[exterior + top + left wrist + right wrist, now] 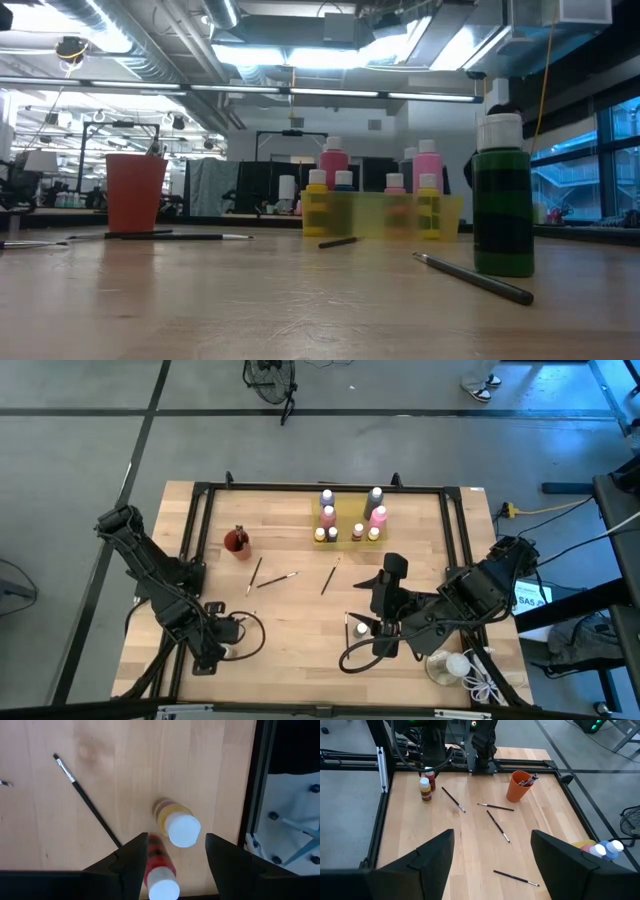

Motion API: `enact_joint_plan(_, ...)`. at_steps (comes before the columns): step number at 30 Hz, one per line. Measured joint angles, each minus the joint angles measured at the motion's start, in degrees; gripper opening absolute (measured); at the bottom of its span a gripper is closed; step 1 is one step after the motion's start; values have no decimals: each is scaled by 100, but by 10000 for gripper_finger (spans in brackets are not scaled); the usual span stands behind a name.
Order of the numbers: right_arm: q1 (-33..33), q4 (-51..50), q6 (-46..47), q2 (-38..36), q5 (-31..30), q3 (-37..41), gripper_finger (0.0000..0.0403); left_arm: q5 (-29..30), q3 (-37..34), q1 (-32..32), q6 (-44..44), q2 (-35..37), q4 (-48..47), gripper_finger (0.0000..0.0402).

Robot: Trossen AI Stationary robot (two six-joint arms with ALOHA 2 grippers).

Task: Pick & Place Paint Supplies
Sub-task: Put the small yellow paint bottle into the yellow bin

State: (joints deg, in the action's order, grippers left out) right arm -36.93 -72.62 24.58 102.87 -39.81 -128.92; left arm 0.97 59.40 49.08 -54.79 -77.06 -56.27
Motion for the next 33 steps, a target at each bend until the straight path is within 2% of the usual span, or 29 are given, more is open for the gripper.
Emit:
enact_joint_plan(7,9,0,-15,0,0,0,268,252,0,9,-4,0,155,194)
enact_joint_plan(13,10,0,-13,0,0,0,268,240,0,29,5,-42,238,194)
enact_joint_plan(17,9,0,-13,0,0,0,268,198,0,98,293,-166,232,194)
enact_joint_plan(26,9,-22,-11,0,0,0,268,191,0,118,306,-716,232,194)
enact_joint_plan(33,9,-22,-7,0,0,0,268,-265,0,118,306,-1201,231,194)
